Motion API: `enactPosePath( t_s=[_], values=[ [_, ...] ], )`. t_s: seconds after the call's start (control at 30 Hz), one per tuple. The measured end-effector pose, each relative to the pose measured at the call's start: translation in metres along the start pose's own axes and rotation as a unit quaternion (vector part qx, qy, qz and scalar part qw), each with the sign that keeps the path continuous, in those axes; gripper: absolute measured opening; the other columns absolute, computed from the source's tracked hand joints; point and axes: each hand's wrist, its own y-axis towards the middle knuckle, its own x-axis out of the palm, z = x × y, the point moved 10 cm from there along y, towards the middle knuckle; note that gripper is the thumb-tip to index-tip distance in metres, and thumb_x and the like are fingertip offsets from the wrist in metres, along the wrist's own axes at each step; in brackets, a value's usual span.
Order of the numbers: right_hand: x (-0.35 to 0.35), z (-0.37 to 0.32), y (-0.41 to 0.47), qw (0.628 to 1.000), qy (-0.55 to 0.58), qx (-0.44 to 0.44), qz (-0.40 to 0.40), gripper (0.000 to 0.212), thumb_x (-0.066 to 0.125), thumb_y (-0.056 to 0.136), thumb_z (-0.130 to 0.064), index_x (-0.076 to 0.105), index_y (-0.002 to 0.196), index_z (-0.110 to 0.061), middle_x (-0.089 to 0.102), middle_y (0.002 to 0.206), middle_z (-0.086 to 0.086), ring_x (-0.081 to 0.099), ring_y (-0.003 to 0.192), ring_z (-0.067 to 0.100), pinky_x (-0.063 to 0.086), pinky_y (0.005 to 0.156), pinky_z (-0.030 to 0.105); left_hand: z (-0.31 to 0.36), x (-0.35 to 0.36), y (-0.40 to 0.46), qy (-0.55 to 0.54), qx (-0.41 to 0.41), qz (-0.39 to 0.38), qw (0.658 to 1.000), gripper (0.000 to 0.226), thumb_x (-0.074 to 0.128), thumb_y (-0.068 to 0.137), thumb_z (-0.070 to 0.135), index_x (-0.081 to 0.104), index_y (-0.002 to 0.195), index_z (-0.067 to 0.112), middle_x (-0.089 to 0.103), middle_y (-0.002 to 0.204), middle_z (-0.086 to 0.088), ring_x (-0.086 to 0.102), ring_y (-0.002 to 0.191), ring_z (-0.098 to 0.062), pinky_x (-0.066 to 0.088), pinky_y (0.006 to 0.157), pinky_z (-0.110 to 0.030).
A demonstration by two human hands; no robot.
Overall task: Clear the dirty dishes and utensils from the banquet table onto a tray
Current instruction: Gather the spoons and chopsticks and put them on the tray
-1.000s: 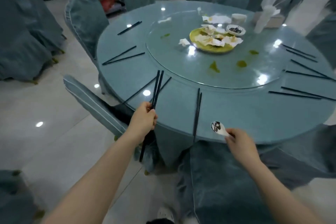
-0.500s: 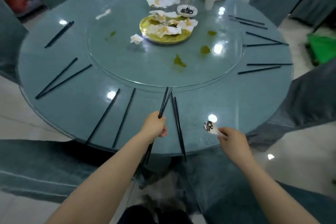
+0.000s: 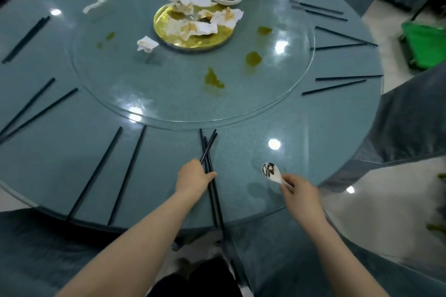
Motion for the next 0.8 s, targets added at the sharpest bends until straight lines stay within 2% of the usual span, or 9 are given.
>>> enactPosePath(
  t_s=[0.13,0.23,0.3,0.43,0.5,0.6,0.7,0.8],
  values=[
    [0.006,-0.005,0.025,0.999,-0.001,-0.027,-0.029,0.025,0.055,0.088,-0.010,0.068,0.107,-0.020,0.069,0.100,-0.003,0.063,0.094,0.018,0.038,0.072,0.022,0.015,0.006,0.003,0.073,0.003,-0.007,0.997,0.024,0.062,0.082,0.030,0.046,0.075,0.013,0.057,0.081,-0.007,0.059,0.080,-0.028,0.040,0.058,-0.029],
    [0.008,-0.010,0.040,0.998,-0.005,-0.048,-0.044,0.024,0.056,0.087,-0.009,0.068,0.105,-0.019,0.070,0.097,-0.002,0.063,0.093,0.019,0.037,0.070,0.022,0.023,0.012,0.005,0.126,0.000,-0.037,0.991,0.025,0.059,0.079,0.024,0.039,0.065,0.015,0.061,0.083,-0.009,0.062,0.080,-0.028,0.038,0.054,-0.027],
    [0.009,-0.014,0.046,0.997,-0.004,-0.055,-0.045,0.024,0.057,0.087,-0.008,0.069,0.105,-0.019,0.070,0.096,-0.002,0.063,0.092,0.018,0.033,0.067,0.020,0.025,0.013,0.005,0.161,0.001,-0.044,0.986,0.026,0.059,0.078,0.024,0.039,0.065,0.015,0.059,0.082,-0.007,0.060,0.079,-0.027,0.039,0.056,-0.027],
    [0.016,-0.020,0.054,0.996,0.002,-0.070,-0.058,0.024,0.058,0.086,-0.007,0.070,0.101,-0.021,0.071,0.095,-0.003,0.062,0.087,0.016,0.030,0.063,0.016,0.027,0.017,0.005,0.236,0.032,-0.034,0.971,0.014,0.058,0.080,0.024,0.053,0.088,0.013,0.062,0.101,-0.008,0.062,0.093,-0.030,0.041,0.066,-0.030],
    [0.019,-0.023,0.057,0.995,-0.001,-0.069,-0.068,0.024,0.057,0.087,-0.009,0.070,0.103,-0.021,0.070,0.097,-0.003,0.059,0.085,0.013,0.032,0.066,0.017,0.025,0.019,0.007,0.270,0.052,-0.029,0.961,0.023,0.055,0.082,0.022,0.056,0.102,0.011,0.061,0.109,-0.009,0.062,0.099,-0.031,0.041,0.070,-0.032],
    [0.021,-0.031,0.062,0.995,0.004,-0.074,-0.068,0.025,0.056,0.087,-0.009,0.070,0.103,-0.022,0.070,0.095,-0.004,0.056,0.080,0.009,0.033,0.066,0.018,0.018,0.015,0.009,0.282,0.063,-0.024,0.957,0.024,0.050,0.086,0.022,0.052,0.107,0.010,0.060,0.112,-0.008,0.061,0.100,-0.031,0.039,0.070,-0.032],
    [0.023,-0.042,0.066,0.995,0.005,-0.074,-0.064,0.024,0.057,0.087,-0.010,0.069,0.104,-0.023,0.069,0.093,-0.006,0.060,0.084,0.013,0.036,0.068,0.018,0.006,0.000,0.014,0.250,0.061,-0.016,0.966,0.017,0.046,0.091,0.027,0.046,0.099,0.013,0.060,0.102,-0.005,0.059,0.086,-0.027,0.037,0.063,-0.030],
    [0.030,-0.061,0.069,0.994,0.006,-0.086,-0.067,0.023,0.057,0.088,-0.009,0.070,0.100,-0.023,0.063,0.080,-0.011,0.057,0.076,0.011,0.033,0.058,0.011,-0.012,-0.029,0.017,0.208,0.060,0.010,0.976,0.014,0.039,0.094,0.027,0.036,0.088,0.015,0.050,0.082,0.000,0.045,0.073,-0.021,0.031,0.055,-0.031]
  ],
)
